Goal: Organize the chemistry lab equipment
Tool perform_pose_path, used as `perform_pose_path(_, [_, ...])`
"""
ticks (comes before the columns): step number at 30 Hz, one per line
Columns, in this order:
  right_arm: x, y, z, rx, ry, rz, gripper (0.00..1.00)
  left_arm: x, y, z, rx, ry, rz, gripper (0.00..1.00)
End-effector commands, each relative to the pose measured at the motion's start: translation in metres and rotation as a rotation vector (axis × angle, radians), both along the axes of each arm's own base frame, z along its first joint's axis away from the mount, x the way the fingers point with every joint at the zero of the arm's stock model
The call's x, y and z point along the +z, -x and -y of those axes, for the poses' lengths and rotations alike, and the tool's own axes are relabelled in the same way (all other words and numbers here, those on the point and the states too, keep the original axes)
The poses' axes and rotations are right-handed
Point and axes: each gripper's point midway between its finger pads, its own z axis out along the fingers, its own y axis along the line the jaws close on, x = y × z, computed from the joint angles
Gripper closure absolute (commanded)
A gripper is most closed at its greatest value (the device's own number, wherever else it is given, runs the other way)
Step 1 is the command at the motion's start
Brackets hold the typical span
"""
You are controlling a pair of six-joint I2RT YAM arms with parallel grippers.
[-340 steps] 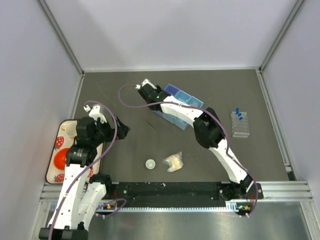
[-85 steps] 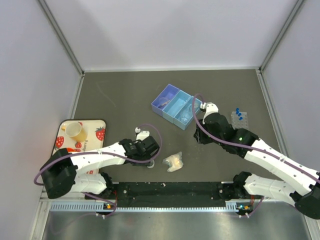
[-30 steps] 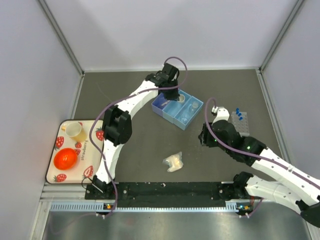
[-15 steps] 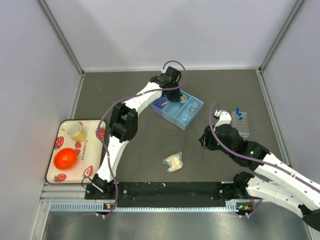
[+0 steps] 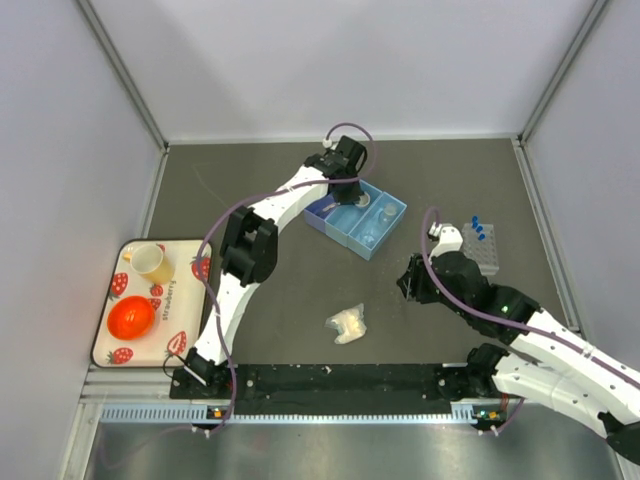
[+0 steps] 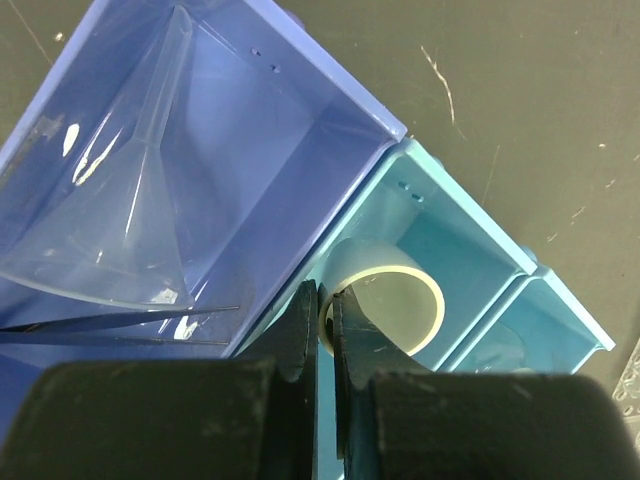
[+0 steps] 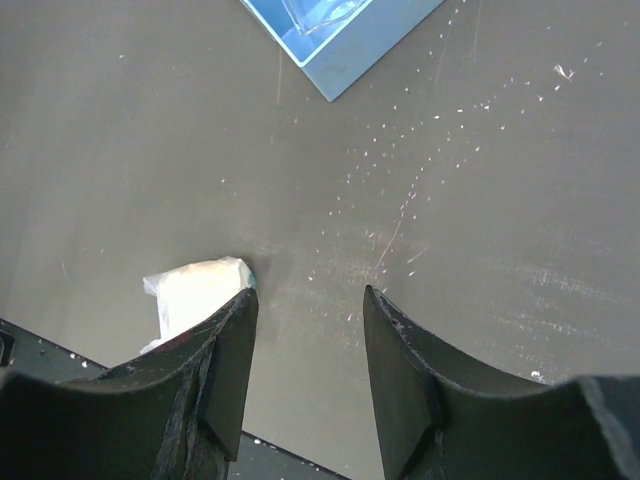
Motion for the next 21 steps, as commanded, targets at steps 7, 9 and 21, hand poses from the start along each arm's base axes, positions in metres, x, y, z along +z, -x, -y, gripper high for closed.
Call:
perform_pose_path(7, [0.006,0.001,-0.007,0.017,-0.045,0.024,0.53,-0.005,0.004,-0.001,-0.005,-0.066,0.02,0.98])
perform_pose_path(9, [0.006,0.001,-0.007,0.02,-0.049,0.025,0.53,-0.008,0.006,-0.001,-0.008,-0.069,0.013,0.92])
perform_pose_path(21, [0.004,0.003,-0.006,0.022,-0.05,0.027,0.53,-0.025,0.01,-0.003,-0.009,-0.088,-0.019,0.8])
